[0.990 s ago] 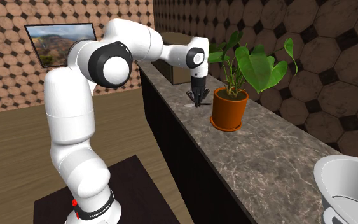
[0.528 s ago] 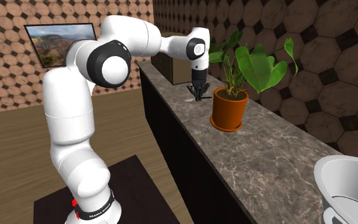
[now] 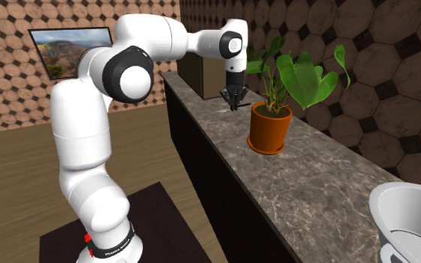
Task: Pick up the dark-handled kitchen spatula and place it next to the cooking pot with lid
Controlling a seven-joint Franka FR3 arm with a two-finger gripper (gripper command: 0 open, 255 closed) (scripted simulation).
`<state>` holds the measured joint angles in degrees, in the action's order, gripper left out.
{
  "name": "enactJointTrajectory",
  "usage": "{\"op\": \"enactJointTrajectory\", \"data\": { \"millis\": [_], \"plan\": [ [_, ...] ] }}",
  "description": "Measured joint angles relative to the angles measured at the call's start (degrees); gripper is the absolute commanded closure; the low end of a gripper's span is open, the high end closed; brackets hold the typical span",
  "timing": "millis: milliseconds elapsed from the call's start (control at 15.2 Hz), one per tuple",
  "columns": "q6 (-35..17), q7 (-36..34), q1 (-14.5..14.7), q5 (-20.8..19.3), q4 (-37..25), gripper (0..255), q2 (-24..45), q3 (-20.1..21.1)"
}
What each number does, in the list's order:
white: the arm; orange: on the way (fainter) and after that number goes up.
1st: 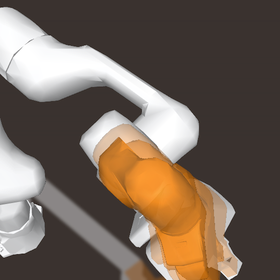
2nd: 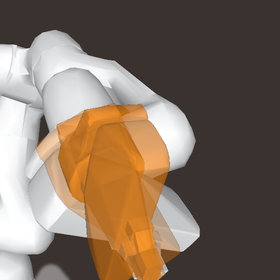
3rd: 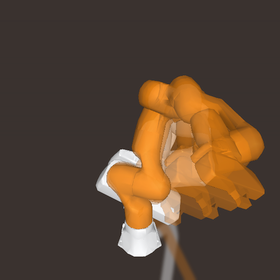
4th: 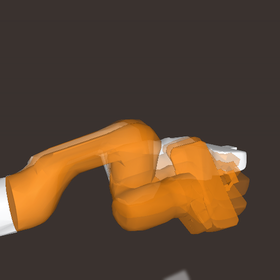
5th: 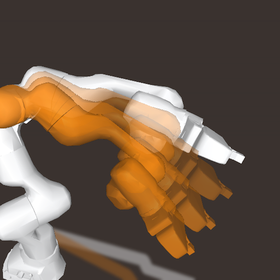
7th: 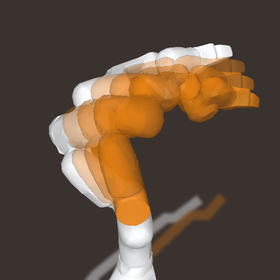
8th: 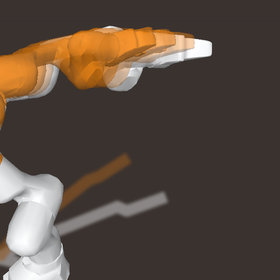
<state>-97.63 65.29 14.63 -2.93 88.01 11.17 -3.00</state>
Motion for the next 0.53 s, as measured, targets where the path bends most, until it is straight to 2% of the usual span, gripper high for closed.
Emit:
{"op": "enactJointTrajectory", "data": {
  "millis": [132,528],
  "plan": [
    [0.7,0.56,-0.31,0.02,-0.46,255,-0.27,-0.21],
    [-0.57,7.3,-4.33,0.16,2.55,255,-2.35,-3.04]
  ]
}}
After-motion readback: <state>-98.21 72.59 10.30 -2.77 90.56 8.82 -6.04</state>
